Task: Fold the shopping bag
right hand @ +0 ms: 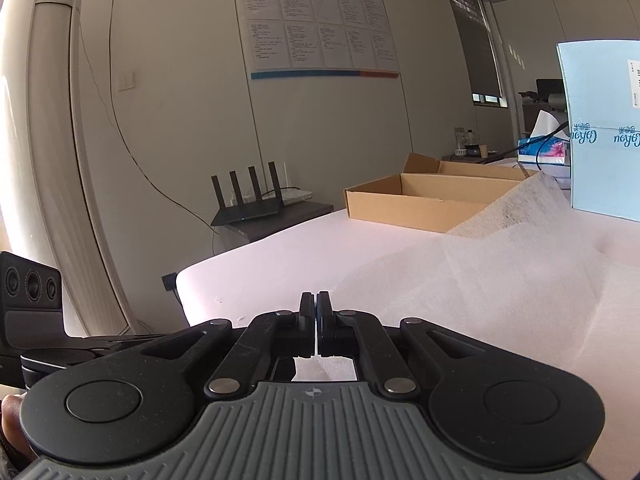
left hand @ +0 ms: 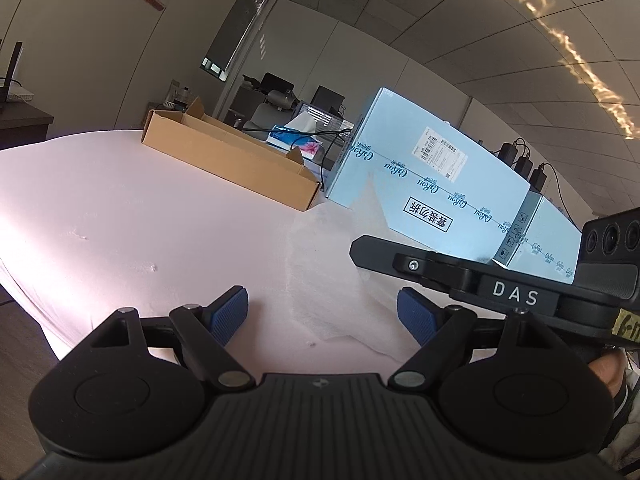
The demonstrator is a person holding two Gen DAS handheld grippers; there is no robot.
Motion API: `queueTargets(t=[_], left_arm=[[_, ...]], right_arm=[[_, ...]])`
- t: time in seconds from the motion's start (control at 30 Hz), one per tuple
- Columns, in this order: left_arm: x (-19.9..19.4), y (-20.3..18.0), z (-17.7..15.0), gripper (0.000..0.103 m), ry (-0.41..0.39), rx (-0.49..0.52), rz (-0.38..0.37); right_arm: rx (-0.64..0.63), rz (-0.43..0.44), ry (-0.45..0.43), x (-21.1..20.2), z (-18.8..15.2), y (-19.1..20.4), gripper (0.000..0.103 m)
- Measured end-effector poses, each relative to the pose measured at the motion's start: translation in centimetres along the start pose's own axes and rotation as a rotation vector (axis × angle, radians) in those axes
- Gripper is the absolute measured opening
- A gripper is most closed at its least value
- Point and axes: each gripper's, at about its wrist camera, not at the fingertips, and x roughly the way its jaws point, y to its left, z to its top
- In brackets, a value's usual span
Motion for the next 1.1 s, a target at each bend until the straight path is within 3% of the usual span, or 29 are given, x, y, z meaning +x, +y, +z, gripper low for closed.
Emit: queueTargets(t=[0.27, 0.73, 0.83, 1.1], left_arm=[[-0.6, 0.8, -0.2, 0.08, -0.011, -0.005, -0.007], [-0.9, 1.1, -0.3, 0.081, -0.01, 0.015, -0.013], [-0.9, 1.2, -0.3, 0.081, -0.007, 0.017, -0.013], [-1.1, 1.2, -0.3, 0.081, 0.002, 0.058, -0.01]], right_arm=[[0.006, 0.003, 0.052, 1.5, -0.9, -0.3, 0.002], [-0.009, 0.057, 0.007, 2.1, -0.7, 0.0, 0.002], [-0.012, 0.037, 0.032, 2.7, -0.9, -0.2, 0.002], [0.059, 0.096, 0.107, 3.7, -1.2, -1.1, 0.002]])
